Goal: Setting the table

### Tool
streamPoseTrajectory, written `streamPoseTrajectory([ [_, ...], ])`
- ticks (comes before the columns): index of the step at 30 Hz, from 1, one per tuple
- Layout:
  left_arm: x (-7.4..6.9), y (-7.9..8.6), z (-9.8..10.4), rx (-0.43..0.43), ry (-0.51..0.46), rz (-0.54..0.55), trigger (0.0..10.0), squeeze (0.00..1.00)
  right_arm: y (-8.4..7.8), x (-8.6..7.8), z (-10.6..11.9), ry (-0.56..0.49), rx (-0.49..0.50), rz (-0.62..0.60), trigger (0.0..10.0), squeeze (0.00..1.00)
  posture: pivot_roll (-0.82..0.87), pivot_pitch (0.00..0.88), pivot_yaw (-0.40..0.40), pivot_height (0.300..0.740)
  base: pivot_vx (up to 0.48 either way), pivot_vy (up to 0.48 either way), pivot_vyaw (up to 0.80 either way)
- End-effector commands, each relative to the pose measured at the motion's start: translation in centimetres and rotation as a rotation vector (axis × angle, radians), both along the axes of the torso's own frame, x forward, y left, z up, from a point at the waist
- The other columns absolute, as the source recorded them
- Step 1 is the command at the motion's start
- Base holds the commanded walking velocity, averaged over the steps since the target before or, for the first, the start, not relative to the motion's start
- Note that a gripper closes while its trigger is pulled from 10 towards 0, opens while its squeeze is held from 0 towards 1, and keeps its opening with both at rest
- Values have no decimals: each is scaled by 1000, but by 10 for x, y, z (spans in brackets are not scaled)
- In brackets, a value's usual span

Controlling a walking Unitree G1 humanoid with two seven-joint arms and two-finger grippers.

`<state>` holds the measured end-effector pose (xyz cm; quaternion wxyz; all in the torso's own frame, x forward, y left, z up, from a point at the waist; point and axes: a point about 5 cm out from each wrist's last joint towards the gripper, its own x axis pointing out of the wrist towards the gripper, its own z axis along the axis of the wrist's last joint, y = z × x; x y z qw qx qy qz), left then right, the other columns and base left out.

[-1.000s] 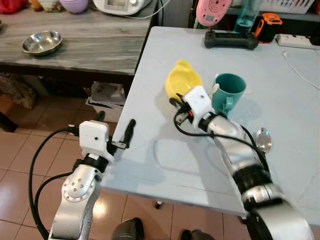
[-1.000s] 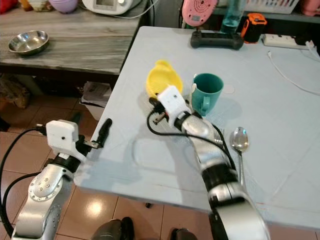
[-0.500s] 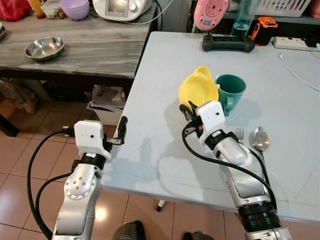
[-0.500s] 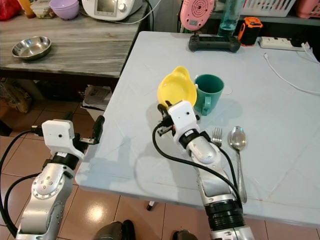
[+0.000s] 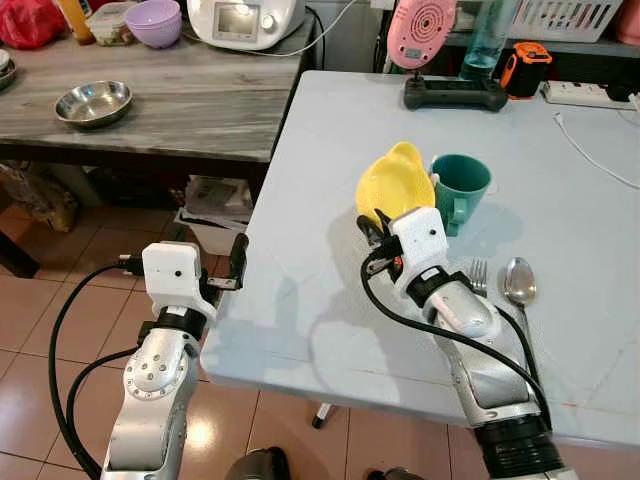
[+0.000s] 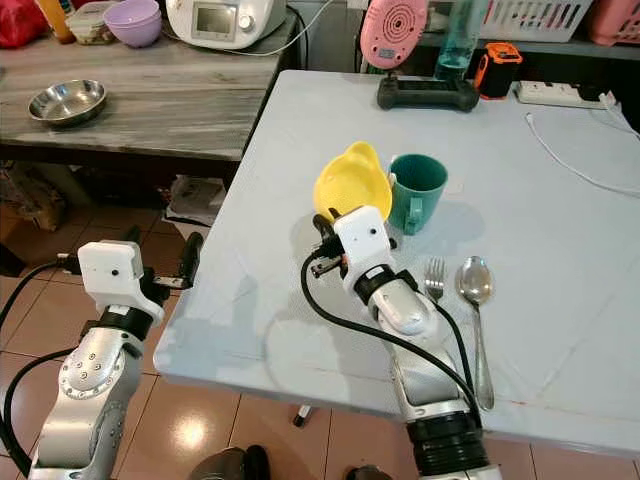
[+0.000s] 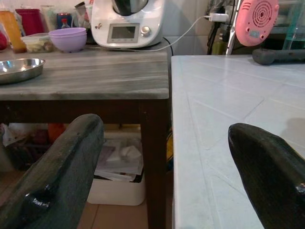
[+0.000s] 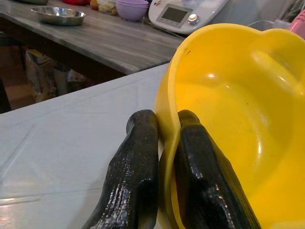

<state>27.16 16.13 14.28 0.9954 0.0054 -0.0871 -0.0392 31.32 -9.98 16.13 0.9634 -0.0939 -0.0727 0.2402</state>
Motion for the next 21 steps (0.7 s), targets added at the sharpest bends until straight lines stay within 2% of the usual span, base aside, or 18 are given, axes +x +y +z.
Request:
streamPoseTrajectory([
  [1, -3, 5, -4, 6, 23, 31, 10000, 0, 3, -2, 7, -19, 14, 10, 10000, 0, -43, 105, 45, 740, 0, 0, 0],
  [7, -7, 8, -8, -4, 47, 45, 10000, 0, 3, -2, 5, -5, 15, 11, 10000, 0, -38, 107, 44, 740, 0, 0, 0],
  [19, -5, 6, -9, -19, 65, 20, 10000, 0, 4, -4, 4, 7, 26, 6, 10000, 0, -46, 111, 49, 740, 0, 0, 0],
  [21, -6, 5, -9, -10, 63, 14, 10000, 0, 3, -4, 4, 8, 28, 5, 10000, 0, -46, 113, 49, 740, 0, 244, 0],
])
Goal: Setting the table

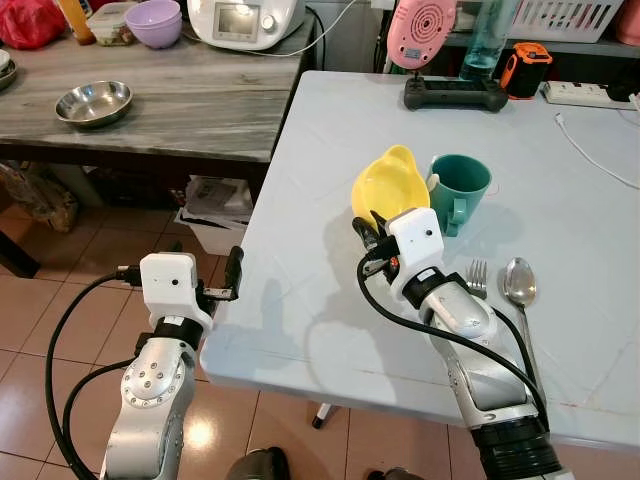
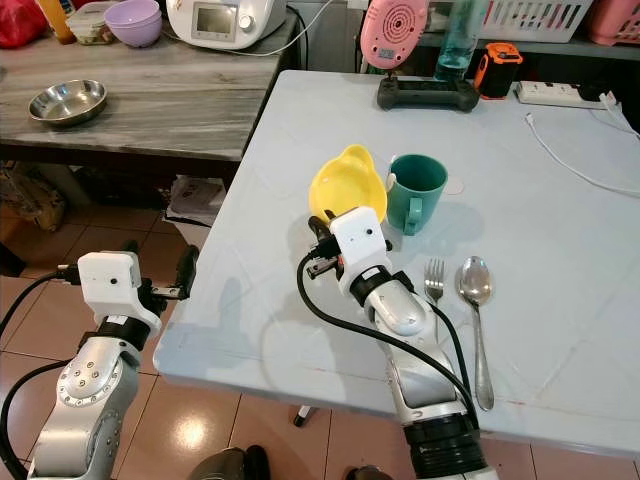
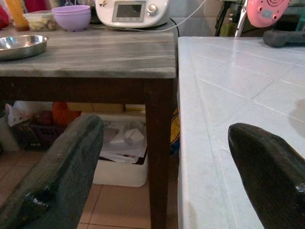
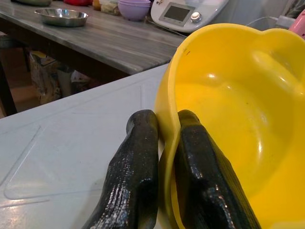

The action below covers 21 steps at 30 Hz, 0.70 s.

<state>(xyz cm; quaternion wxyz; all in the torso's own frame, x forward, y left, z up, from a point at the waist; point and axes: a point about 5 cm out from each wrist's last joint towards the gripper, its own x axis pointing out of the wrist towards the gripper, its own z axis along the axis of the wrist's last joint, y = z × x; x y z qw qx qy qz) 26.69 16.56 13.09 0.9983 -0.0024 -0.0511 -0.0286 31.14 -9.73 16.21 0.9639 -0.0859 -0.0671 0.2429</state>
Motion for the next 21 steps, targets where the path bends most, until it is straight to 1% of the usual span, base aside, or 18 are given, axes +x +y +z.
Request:
streamPoseTrajectory([
  [1, -1, 1, 3, 6, -10, -7, 10000, 0, 1, -2, 3, -7, 15, 0, 10000, 0, -46, 113, 49, 740, 0, 244, 0],
  [10, -2, -1, 3, 9, -6, -14, 10000, 0, 0, -2, 2, 0, 12, 0, 10000, 0, -47, 115, 47, 740, 0, 301, 0],
  [21, -1, -1, 2, 13, -8, -12, 10000, 0, 2, 0, 2, 0, 17, 0, 10000, 0, -42, 114, 51, 740, 0, 480, 0],
])
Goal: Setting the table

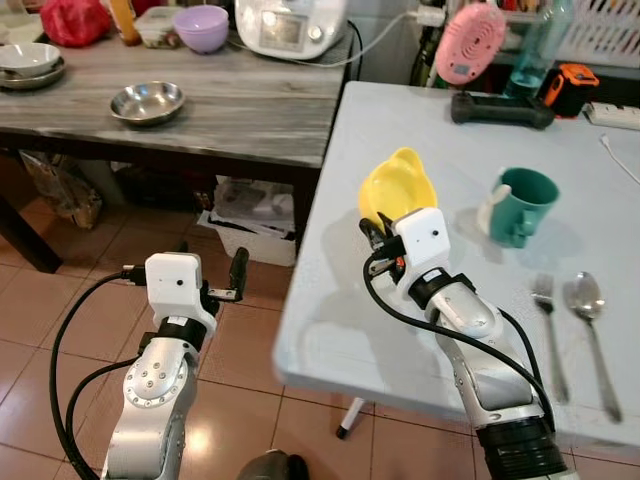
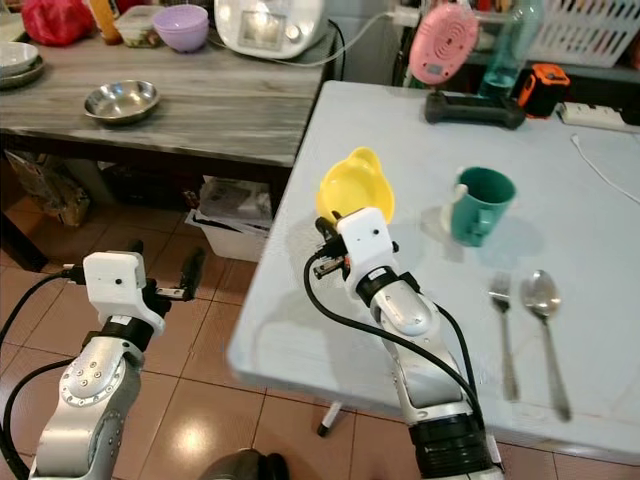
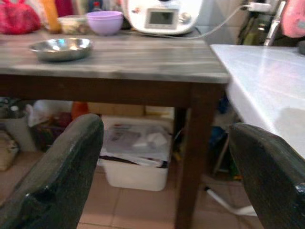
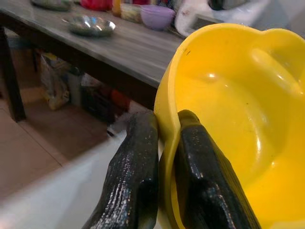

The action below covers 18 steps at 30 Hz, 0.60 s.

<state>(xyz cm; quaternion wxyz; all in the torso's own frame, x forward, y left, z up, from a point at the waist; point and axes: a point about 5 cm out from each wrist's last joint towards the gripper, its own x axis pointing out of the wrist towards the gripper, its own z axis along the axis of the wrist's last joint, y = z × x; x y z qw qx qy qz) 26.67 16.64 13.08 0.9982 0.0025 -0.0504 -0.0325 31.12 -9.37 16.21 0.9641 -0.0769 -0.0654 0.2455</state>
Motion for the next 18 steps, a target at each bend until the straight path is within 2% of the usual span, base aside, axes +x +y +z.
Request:
streamPoseTrajectory([
  [1, -1, -3, 2, 3, -10, -6, 10000, 0, -2, 0, 2, -8, 2, -6, 10000, 0, -40, 114, 51, 740, 0, 480, 0],
  [18, -2, -3, 3, 20, -28, 3, 10000, 0, 2, -1, 4, -21, 18, -1, 10000, 0, -27, 108, 55, 740, 0, 480, 0],
])
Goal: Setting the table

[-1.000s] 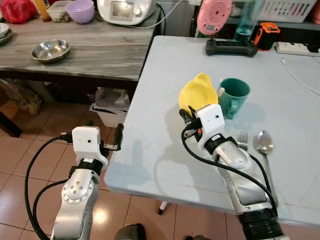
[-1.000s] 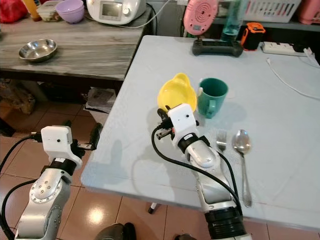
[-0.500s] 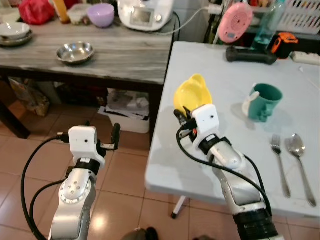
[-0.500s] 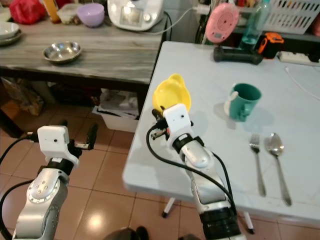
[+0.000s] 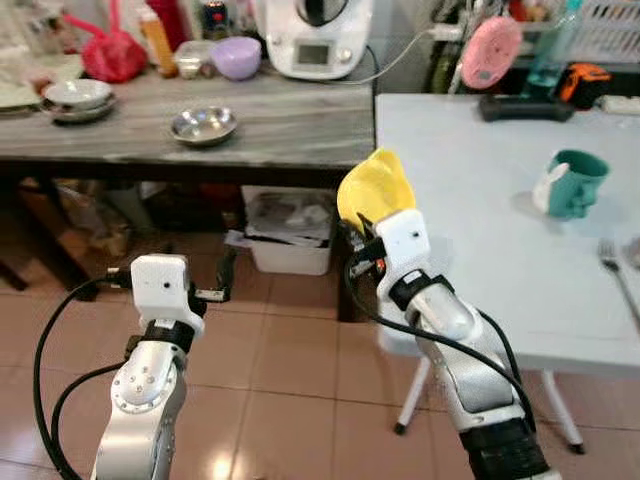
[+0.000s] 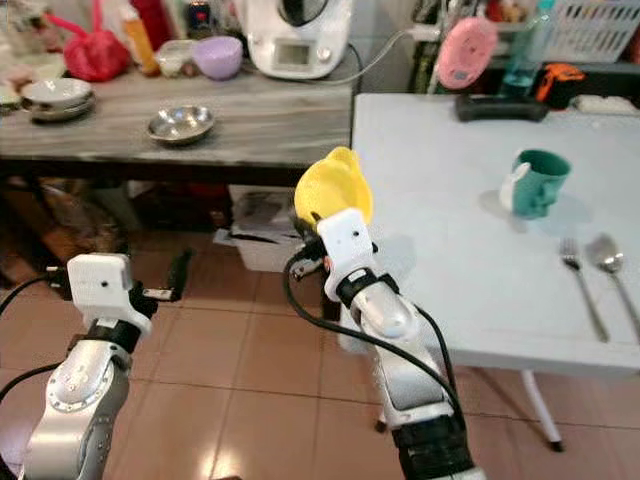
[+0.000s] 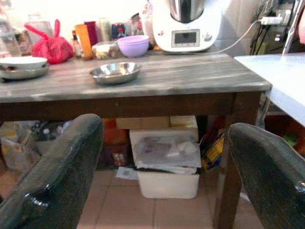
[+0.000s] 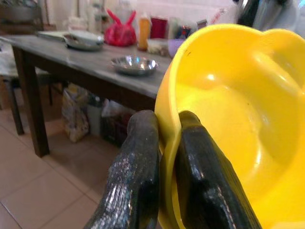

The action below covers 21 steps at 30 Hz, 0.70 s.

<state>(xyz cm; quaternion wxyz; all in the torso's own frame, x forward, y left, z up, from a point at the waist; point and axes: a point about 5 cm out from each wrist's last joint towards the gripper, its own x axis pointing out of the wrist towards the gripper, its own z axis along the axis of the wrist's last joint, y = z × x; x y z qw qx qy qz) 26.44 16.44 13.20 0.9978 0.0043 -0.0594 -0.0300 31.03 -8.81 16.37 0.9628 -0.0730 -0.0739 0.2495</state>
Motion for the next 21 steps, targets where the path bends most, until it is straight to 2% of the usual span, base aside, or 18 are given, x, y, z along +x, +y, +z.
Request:
streamPoseTrajectory([
  [1, 0, -2, 2, 17, -9, -1, 10000, 0, -3, 0, 2, -8, 9, -11, 10000, 0, -27, 108, 55, 740, 0, 480, 0],
  [21, 3, -2, 5, 20, -33, 17, 10000, 0, -3, 2, 6, -27, 14, -5, 10000, 0, -22, 100, 52, 740, 0, 480, 0],
])
